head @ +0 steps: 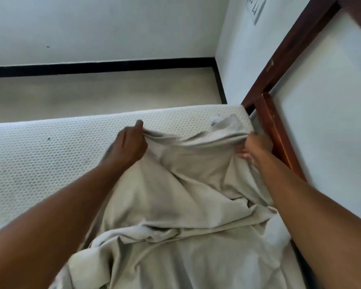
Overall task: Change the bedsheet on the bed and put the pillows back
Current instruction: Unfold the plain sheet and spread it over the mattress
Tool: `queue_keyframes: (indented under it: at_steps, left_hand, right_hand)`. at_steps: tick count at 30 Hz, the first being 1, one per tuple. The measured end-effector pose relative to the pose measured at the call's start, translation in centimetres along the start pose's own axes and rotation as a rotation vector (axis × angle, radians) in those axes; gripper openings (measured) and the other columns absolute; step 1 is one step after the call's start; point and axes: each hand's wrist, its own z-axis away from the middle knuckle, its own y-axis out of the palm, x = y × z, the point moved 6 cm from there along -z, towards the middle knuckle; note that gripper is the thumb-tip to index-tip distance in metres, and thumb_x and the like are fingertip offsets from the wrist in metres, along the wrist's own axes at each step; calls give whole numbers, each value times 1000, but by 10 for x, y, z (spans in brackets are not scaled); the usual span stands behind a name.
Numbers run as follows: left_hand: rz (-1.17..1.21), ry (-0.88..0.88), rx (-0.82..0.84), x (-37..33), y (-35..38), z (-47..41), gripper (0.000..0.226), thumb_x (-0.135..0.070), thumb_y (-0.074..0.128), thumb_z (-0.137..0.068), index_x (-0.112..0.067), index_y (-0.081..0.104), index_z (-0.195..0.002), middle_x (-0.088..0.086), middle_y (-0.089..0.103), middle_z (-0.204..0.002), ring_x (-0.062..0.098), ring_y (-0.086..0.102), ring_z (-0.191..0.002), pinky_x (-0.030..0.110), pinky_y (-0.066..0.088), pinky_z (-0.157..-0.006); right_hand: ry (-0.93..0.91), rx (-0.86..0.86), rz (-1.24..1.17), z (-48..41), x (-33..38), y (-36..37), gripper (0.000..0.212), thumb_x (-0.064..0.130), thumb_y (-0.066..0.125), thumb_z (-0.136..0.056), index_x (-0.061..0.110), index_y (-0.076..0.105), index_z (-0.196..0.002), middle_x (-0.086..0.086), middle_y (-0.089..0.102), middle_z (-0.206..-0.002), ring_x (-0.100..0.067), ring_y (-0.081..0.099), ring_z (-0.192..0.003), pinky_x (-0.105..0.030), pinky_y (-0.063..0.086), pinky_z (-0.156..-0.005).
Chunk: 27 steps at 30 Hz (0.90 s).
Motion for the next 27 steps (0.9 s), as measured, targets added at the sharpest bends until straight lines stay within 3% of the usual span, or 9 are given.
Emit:
queue_keyframes:
  at_steps: [2, 3, 6, 10, 13, 15, 18, 22, 27]
  left_hand:
    - [-72, 67, -93, -21, -26, -47, 30, -9, 41, -100, -4, 50, -128, 25, 63, -111, 46, 61, -105, 45, 45, -81]
    - [-90, 99, -160, -28, -43, -74, 37, -12, 38, -100, -2, 47, -135, 28, 62, -116, 48, 60, -108, 48, 46, -87]
    - [-72, 131, -174, -33, -70, -139, 59, -20, 33, -95, -5, 33, -152, 37, 58, -124, 52, 56, -117, 55, 44, -102]
    - [-99, 190, 27, -37, -38, -134, 92, -5, 53, -91, -19, -5, -162, 31, 46, -145, 44, 46, -134, 50, 37, -112]
    - [-5, 198, 19, -32, 11, -79, 88, -4, 54, -88, -16, 10, -163, 28, 44, -148, 43, 46, -133, 52, 41, -106]
    - [30, 209, 83, -25, 55, -28, 73, -18, 54, -89, -13, 31, -158, 26, 51, -142, 45, 48, -131, 52, 41, -107]
    - [11, 313, 57, -25, 99, 44, 43, -28, 50, -87, -21, 60, -129, 14, 59, -126, 41, 53, -125, 49, 48, -95]
    - [-21, 281, 50, -30, 133, 121, 37, -22, 60, -92, -19, 60, -128, 25, 45, -149, 43, 38, -142, 59, 40, -108]
    - [2, 353, 219, -41, 160, 220, 43, -26, 50, -99, -18, 57, -141, 23, 37, -158, 41, 28, -149, 60, 29, -118]
  right_hand:
    - [-334, -251, 147, -6, 68, -21, 47, 33, 40, -102, 13, 54, -142, -12, 64, -137, -28, 67, -115, -40, 56, -92]
    - [-446, -343, 226, -6, 98, -25, 45, 27, 40, -104, 6, 49, -143, -15, 60, -141, -33, 60, -124, -39, 47, -98]
    - [-666, -327, 319, -10, 160, -10, 34, 19, 40, -105, -3, 49, -129, -25, 61, -130, -40, 57, -120, -39, 36, -94]
    - [-609, -147, 531, -14, 134, 21, 29, 25, 50, -103, 8, 57, -125, -15, 63, -129, -33, 57, -122, -33, 37, -96]
    - [-643, -125, 543, 14, 74, 40, 22, 20, 56, -98, 9, 60, -117, -15, 68, -119, -35, 62, -113, -38, 45, -91]
    - [-690, -85, 579, 38, 19, 53, 21, 19, 58, -95, 6, 62, -112, -19, 68, -112, -39, 62, -107, -41, 47, -90]
    - [-755, -25, 665, 74, -60, 64, 22, 24, 56, -92, 7, 64, -103, -20, 66, -108, -41, 62, -106, -46, 50, -91]
    - [-784, -13, 745, 121, -126, 54, 28, 28, 54, -95, 11, 66, -113, -19, 55, -145, -35, 47, -139, -47, 42, -112]
    - [-734, -3, 754, 177, -174, 21, 30, 27, 55, -97, 16, 61, -124, -10, 45, -157, -24, 34, -149, -45, 35, -118]
